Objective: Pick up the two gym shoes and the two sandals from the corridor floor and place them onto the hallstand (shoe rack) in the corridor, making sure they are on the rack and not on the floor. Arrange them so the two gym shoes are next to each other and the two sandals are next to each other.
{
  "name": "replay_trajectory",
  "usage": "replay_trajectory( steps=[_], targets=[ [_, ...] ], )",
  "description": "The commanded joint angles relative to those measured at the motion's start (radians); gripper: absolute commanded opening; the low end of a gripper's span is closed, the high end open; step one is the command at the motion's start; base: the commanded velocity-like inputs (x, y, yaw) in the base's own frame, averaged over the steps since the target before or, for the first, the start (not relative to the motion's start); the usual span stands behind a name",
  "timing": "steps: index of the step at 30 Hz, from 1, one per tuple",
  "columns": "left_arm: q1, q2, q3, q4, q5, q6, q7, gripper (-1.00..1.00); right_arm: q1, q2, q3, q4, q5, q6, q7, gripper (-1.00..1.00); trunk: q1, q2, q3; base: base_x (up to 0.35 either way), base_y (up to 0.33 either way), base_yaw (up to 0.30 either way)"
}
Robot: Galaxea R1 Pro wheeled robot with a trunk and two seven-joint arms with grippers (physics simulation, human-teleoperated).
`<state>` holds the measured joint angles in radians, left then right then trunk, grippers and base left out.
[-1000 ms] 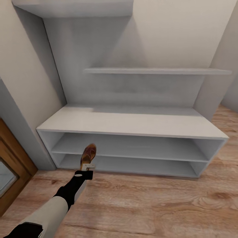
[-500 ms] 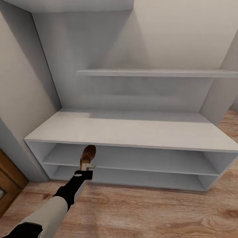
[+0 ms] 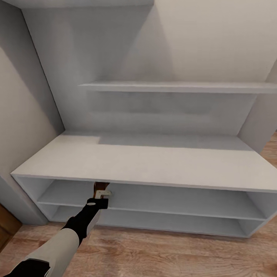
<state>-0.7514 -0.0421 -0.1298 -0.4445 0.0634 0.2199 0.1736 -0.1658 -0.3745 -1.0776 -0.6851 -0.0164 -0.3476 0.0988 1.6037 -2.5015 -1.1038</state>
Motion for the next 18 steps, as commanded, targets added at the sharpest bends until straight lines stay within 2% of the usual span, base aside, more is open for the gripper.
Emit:
replay_trajectory(
  steps=[1, 4, 10, 18],
  targets=[
    [0.000, 0.001, -0.008, -0.002, 0.004, 0.007, 0.006, -1.00, -0.001, 0.000, -0.005, 0.001, -0.002, -0.003, 0.010, -1.00, 0.000, 0.000, -0.001, 0.031, -0.002, 0.000],
    [-0.001, 0.000, -0.008, -0.002, 0.003, 0.011, 0.006, -1.00, -0.001, 0.000, -0.005, 0.001, -0.002, -0.003, 0.010, -1.00, 0.000, 0.000, -0.001, 0.039, -0.001, 0.000],
    [-0.002, -0.001, -0.008, -0.002, 0.003, 0.014, 0.007, -1.00, -0.001, 0.000, -0.005, 0.001, -0.002, -0.003, 0.010, -1.00, 0.000, 0.000, -0.001, 0.195, 0.000, 0.000],
    [0.000, 0.001, -0.009, -0.002, 0.003, 0.013, 0.007, -1.00, -0.001, 0.000, -0.005, 0.001, -0.002, -0.003, 0.010, -1.00, 0.000, 0.000, -0.001, 0.016, 0.000, 0.000]
  ],
)
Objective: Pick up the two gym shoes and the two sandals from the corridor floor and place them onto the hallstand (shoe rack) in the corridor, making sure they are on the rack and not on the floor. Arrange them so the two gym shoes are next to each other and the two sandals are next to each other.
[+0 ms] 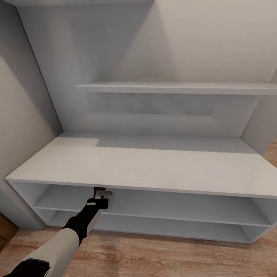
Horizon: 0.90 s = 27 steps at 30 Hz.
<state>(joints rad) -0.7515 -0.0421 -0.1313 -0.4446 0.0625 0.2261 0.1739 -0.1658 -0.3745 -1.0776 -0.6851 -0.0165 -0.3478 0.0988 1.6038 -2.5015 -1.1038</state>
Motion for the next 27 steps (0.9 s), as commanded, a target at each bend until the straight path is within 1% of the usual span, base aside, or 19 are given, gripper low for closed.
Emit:
replay_trajectory(
  steps=[1, 7, 8, 24, 27],
  targets=[
    [0.000, 0.001, -0.008, -0.002, 0.004, 0.008, 0.006, -1.00, -0.001, 0.000, -0.005, 0.001, -0.002, -0.003, 0.010, -1.00, 0.000, 0.000, -0.001, 0.002, 0.000, 0.000],
    [-0.003, 0.003, -0.007, -0.002, 0.003, 0.012, 0.006, -1.00, -0.001, 0.000, -0.005, 0.001, -0.002, -0.003, 0.010, -1.00, 0.000, 0.000, -0.001, 0.000, 0.000, 0.000],
    [-0.004, 0.003, -0.007, -0.002, 0.003, 0.013, 0.006, 1.00, -0.001, 0.000, -0.005, 0.001, -0.002, -0.003, 0.010, -1.00, 0.000, 0.000, -0.001, 0.000, 0.000, 0.000],
    [-0.004, 0.004, -0.006, -0.002, 0.004, 0.008, 0.007, 1.00, -0.001, 0.000, -0.005, 0.001, -0.002, -0.003, 0.010, -1.00, 0.000, 0.000, -0.001, 0.000, 0.000, 0.000],
    [-0.003, 0.005, -0.006, -0.002, 0.004, 0.007, 0.007, 1.00, -0.001, 0.000, -0.005, 0.001, -0.002, -0.003, 0.010, -1.00, 0.000, 0.000, -0.001, -0.111, 0.020, 0.000]
  ],
)
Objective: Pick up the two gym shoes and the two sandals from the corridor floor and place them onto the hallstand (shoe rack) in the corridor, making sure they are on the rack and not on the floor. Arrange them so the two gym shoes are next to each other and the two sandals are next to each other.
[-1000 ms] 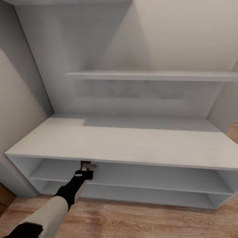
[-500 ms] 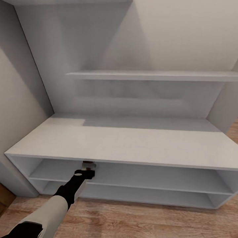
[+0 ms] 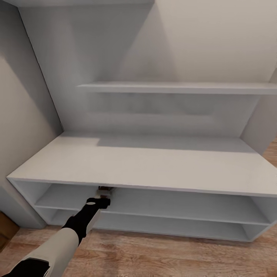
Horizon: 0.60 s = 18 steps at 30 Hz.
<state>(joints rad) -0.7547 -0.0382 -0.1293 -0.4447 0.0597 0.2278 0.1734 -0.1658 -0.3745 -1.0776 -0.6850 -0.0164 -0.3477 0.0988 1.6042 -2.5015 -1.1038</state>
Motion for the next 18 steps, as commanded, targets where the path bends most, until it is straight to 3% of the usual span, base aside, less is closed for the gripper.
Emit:
replay_trajectory(
  steps=[1, 18],
  targets=[
    [0.000, 0.001, -0.008, -0.002, 0.006, 0.005, 0.008, 1.00, -0.001, 0.000, -0.005, 0.001, -0.002, -0.003, 0.010, -1.00, -0.001, 0.000, -0.001, -0.220, 0.053, 0.000],
    [0.007, 0.001, -0.008, -0.003, 0.006, -0.002, 0.008, 1.00, -0.001, 0.000, -0.005, 0.001, -0.002, -0.003, 0.009, -1.00, -0.001, 0.000, -0.001, -0.316, 0.050, 0.000]
  ],
)
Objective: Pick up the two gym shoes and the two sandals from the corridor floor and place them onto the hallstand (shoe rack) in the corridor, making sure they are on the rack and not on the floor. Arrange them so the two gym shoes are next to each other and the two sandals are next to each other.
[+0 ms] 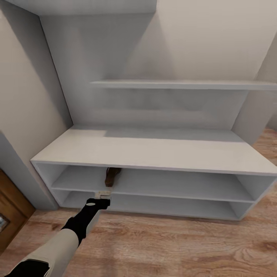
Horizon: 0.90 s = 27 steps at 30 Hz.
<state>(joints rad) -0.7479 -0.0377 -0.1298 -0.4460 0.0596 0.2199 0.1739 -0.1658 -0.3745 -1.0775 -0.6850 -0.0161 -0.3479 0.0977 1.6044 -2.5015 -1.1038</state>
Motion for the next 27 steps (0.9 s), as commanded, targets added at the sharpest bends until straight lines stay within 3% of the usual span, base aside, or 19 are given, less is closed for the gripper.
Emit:
replay_trajectory(
  steps=[1, 8, 12, 13, 15, 20, 21, 22, 24, 27],
  targets=[
    [0.000, 0.001, -0.008, -0.002, 0.006, 0.005, 0.008, 1.00, -0.001, 0.000, -0.005, 0.001, -0.002, -0.003, 0.010, -1.00, -0.001, 0.000, -0.001, -0.335, 0.004, 0.000],
    [0.004, 0.004, -0.006, -0.003, 0.009, -0.012, -0.001, 1.00, -0.001, 0.000, -0.005, 0.001, -0.001, -0.003, 0.010, -1.00, -0.001, 0.000, -0.001, -0.336, 0.001, 0.000],
    [0.073, 0.021, -0.004, 0.000, 0.018, -0.156, -0.016, 1.00, -0.001, 0.000, -0.005, 0.001, -0.001, -0.003, 0.010, -1.00, -0.001, 0.000, -0.001, -0.327, 0.000, 0.000],
    [0.112, 0.027, -0.003, 0.001, 0.018, -0.206, -0.040, 1.00, -0.001, 0.001, -0.005, 0.001, -0.001, -0.003, 0.010, -1.00, -0.001, 0.000, -0.001, -0.305, 0.000, 0.000],
    [0.149, 0.034, -0.003, 0.002, 0.018, -0.243, -0.076, 1.00, -0.001, 0.001, -0.005, 0.001, -0.001, -0.003, 0.010, -1.00, -0.001, 0.000, -0.001, -0.300, 0.000, 0.000],
    [0.245, 0.091, -0.001, 0.006, 0.023, -0.333, -0.250, 1.00, -0.001, 0.002, -0.005, 0.002, -0.001, -0.003, 0.010, -1.00, -0.001, 0.000, -0.001, -0.269, 0.000, 0.000],
    [0.278, 0.119, 0.000, 0.010, 0.033, -0.374, -0.328, 1.00, -0.001, 0.002, -0.004, 0.002, -0.001, -0.003, 0.010, -1.00, -0.001, 0.000, -0.001, -0.185, 0.000, 0.000],
    [0.311, 0.151, 0.000, 0.013, 0.053, -0.416, -0.412, 1.00, -0.001, 0.002, -0.004, 0.002, -0.001, -0.003, 0.010, -1.00, -0.001, 0.000, -0.001, -0.107, 0.000, 0.000],
    [0.333, 0.174, 0.001, 0.014, 0.070, -0.439, -0.470, 1.00, -0.001, 0.002, -0.004, 0.002, -0.001, -0.003, 0.010, -1.00, -0.001, 0.000, -0.001, -0.077, 0.000, 0.000],
    [0.402, 0.246, 0.001, 0.016, 0.148, -0.486, -0.668, 1.00, -0.001, 0.002, -0.004, 0.003, -0.001, -0.003, 0.010, -1.00, -0.001, 0.000, -0.001, -0.027, 0.000, 0.000]
  ],
)
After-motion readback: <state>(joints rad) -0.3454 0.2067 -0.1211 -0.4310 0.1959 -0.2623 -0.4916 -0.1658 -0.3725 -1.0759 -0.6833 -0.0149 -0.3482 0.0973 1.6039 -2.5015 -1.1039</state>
